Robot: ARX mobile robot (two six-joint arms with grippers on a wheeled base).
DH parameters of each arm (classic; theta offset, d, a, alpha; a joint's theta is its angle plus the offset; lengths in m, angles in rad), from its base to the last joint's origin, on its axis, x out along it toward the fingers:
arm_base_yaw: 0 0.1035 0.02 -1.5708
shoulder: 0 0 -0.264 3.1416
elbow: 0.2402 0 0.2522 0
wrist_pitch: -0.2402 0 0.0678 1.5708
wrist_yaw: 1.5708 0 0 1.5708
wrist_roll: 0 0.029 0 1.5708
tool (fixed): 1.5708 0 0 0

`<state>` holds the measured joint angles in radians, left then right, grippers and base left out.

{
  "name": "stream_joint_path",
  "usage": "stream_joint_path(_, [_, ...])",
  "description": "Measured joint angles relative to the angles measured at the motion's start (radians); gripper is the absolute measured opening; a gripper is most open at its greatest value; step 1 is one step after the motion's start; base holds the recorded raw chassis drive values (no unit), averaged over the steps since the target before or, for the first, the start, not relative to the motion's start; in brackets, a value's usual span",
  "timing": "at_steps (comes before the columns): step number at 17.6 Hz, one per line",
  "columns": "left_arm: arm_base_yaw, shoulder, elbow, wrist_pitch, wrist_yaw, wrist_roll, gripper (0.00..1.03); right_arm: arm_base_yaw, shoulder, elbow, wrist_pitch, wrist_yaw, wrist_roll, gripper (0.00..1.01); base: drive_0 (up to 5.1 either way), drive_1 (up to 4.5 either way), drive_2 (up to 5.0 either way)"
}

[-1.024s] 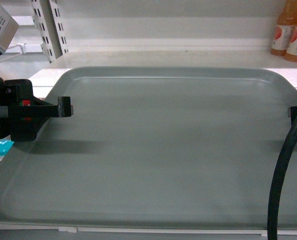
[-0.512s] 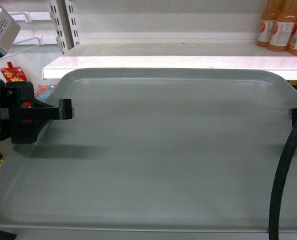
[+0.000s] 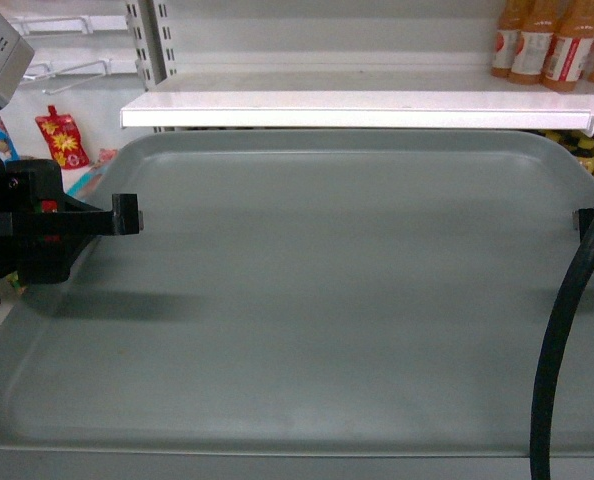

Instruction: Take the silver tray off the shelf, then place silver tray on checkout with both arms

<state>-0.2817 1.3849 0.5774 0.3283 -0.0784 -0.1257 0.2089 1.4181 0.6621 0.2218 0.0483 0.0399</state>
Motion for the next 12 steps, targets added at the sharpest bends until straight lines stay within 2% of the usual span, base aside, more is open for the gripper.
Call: stream_joint_path(12, [-0.003, 0.000, 0.000, -0.003, 0.000, 0.001, 0.03, -0.006, 0.000, 0.001, -0.006, -0.002, -0.007, 0.03, 0.0, -4.20, 4.2])
